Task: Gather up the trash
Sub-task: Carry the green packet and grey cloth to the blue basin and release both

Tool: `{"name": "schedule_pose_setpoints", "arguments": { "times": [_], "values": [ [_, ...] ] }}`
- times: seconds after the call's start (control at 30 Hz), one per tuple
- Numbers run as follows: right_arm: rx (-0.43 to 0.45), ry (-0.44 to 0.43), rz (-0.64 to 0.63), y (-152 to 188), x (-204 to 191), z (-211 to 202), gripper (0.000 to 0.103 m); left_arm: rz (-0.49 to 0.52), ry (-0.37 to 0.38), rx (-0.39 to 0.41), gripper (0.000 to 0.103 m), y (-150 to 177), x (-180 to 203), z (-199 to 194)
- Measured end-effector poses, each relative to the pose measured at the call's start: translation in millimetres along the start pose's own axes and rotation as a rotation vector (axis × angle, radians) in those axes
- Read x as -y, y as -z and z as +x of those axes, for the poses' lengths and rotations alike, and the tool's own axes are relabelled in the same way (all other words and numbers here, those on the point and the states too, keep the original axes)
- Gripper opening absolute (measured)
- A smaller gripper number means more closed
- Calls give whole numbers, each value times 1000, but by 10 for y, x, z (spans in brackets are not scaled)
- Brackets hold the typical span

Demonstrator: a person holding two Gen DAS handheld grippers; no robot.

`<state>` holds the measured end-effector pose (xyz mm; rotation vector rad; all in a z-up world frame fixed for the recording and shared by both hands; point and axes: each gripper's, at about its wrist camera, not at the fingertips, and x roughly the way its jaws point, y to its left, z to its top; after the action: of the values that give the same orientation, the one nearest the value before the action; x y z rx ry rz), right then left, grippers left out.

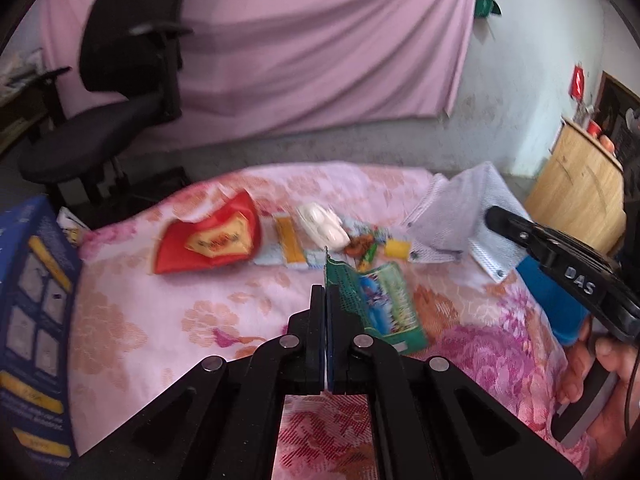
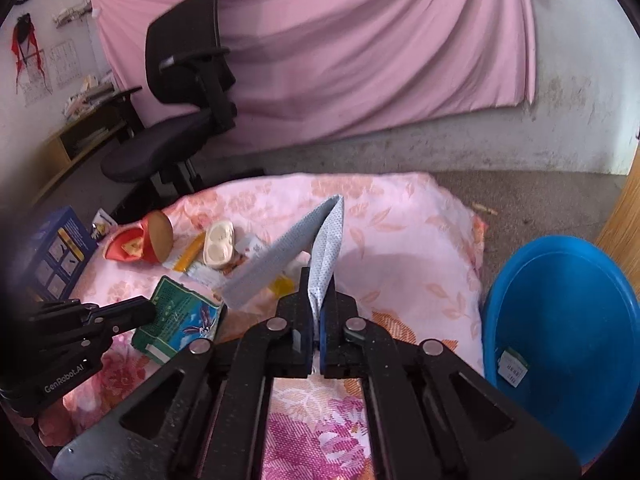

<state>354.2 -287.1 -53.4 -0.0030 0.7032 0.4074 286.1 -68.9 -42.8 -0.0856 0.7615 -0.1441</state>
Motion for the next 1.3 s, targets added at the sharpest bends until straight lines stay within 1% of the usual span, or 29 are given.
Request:
{"name": "schedule_pose_setpoints", "arguments": {
  "times": [0.1,0.17,0.3,0.37,0.47,0.6,0.73,0.8,0.87,0.97,1.07,1.17,1.3],
  "values": [
    [90,-25,5,1,11,-168,31,-31,-38,78,0,-1,9,-142],
    [139,-18,3,3,7,-257,31,-45,-61,147,0,0,38,-263],
    [271,-16,-16,-1,-47,-477,31,-39,-94,274,0,-47,144,-496],
    [342,-17,-31,7,-82,-598,31,-31,-101,346,0,-96,209,-632],
    [448,12,-54,36,-130,-766,31,-32,-92,459,0,-178,293,-840],
    [540,79,-68,57,-131,-926,31,-44,-63,552,0,-273,395,-1034],
    [627,131,-29,72,-17,-1120,31,-17,-27,604,0,-363,559,-1171],
    [671,161,-14,86,51,-1232,31,-2,3,622,0,-417,672,-1195],
    [718,199,9,109,138,-1350,31,2,42,629,0,-466,788,-1200],
    [760,240,49,134,280,-1486,31,2,111,636,0,-577,985,-1180],
    [807,285,100,176,416,-1625,32,18,163,645,0,-671,1197,-1170],
    [835,338,150,202,536,-1715,32,42,196,644,0,-751,1410,-1146],
    [843,391,207,242,717,-1812,32,60,233,603,0,-851,1619,-993]
  ]
}}
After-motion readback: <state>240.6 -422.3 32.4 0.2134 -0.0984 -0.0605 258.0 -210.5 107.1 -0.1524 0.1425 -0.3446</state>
